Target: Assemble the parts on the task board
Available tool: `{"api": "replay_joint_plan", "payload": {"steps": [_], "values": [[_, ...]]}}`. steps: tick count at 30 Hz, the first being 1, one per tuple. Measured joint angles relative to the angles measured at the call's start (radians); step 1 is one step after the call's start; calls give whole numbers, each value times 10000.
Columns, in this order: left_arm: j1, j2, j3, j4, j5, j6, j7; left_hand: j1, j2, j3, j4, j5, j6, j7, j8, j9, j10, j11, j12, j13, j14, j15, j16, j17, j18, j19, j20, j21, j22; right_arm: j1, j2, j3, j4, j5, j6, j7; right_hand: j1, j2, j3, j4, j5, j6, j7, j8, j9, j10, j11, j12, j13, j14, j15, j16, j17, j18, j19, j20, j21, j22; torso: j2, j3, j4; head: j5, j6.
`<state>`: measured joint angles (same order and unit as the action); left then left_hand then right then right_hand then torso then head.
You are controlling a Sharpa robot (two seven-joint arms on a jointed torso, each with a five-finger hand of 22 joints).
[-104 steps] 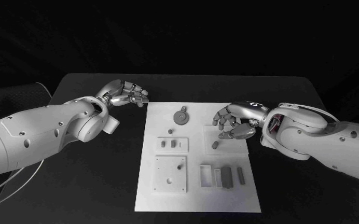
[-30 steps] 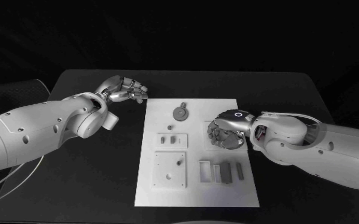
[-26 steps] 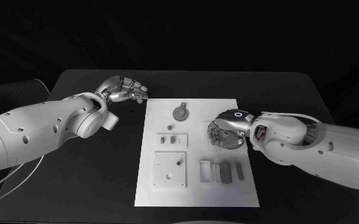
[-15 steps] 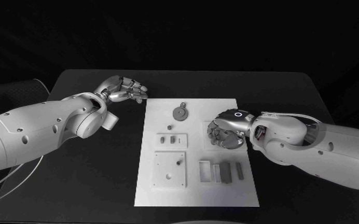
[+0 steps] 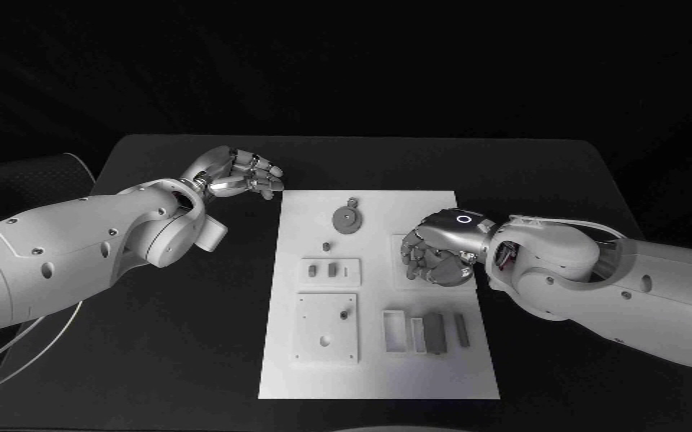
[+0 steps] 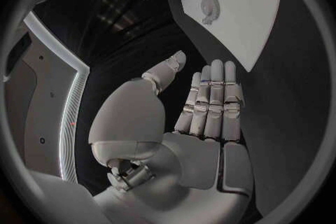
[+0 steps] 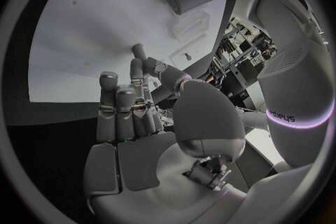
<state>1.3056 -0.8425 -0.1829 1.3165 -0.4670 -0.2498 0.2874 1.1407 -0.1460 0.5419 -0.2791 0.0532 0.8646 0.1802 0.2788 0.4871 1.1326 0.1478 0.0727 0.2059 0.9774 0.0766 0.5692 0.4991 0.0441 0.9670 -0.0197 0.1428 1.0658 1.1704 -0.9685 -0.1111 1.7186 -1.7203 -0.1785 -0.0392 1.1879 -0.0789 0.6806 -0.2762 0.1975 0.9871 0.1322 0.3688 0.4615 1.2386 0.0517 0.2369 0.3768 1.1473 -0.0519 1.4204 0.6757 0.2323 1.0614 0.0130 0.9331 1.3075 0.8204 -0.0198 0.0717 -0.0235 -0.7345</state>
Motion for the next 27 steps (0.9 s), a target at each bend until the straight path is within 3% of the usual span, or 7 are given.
{"api": "replay_joint_plan", "payload": {"steps": [10,13,18,22,27], "values": [[-3,7,0,-42,0,0,0,0,0,0,0,0,0,0,0,-5,0,0,0,1,0,0,0,10,-12,0,0,0,-1,14,-100,179,52,16,-221,4,0,-1,24,-35,-1,0,0,0,0,36,-36,5,44,38,-33,0,0,0,55,-23,0,0,-3,3,0,12,-5],[-4,8,0,-53,0,0,0,0,0,0,0,0,0,0,0,-9,0,0,0,1,0,0,0,10,-28,-1,0,0,-1,36,-135,271,100,14,-272,-3,0,-1,37,-23,-2,0,0,0,0,36,-37,22,45,39,-33,0,0,0,56,-23,0,-1,-3,1,2,15,-6],[-8,24,0,-70,1,0,2,0,0,0,0,0,0,0,0,-8,0,0,0,-9,27,27,0,21,-55,-1,0,0,-1,123,-202,527,353,81,-290,-6,0,-2,46,-16,-2,0,0,0,0,35,-36,23,51,53,-18,0,0,0,56,-22,0,-1,-3,-1,2,36,5],[-14,40,0,-83,1,0,3,0,0,0,0,0,0,0,0,-8,0,0,0,-8,27,27,0,20,-57,-1,0,0,-1,315,-215,550,555,263,-282,-2,-1,-3,46,-16,-10,0,0,0,0,35,-37,23,53,54,-17,0,0,0,56,-21,0,-1,-4,-5,2,47,9],[-18,77,-1,-141,1,0,6,0,0,0,0,0,0,0,0,-8,0,0,0,-8,27,28,0,30,-59,-1,0,0,4,351,159,551,650,445,-265,14,-2,-3,54,-24,-10,0,0,0,0,35,-36,32,55,55,-16,0,-1,0,56,-19,0,-1,-6,-6,-3,121,10]]}}
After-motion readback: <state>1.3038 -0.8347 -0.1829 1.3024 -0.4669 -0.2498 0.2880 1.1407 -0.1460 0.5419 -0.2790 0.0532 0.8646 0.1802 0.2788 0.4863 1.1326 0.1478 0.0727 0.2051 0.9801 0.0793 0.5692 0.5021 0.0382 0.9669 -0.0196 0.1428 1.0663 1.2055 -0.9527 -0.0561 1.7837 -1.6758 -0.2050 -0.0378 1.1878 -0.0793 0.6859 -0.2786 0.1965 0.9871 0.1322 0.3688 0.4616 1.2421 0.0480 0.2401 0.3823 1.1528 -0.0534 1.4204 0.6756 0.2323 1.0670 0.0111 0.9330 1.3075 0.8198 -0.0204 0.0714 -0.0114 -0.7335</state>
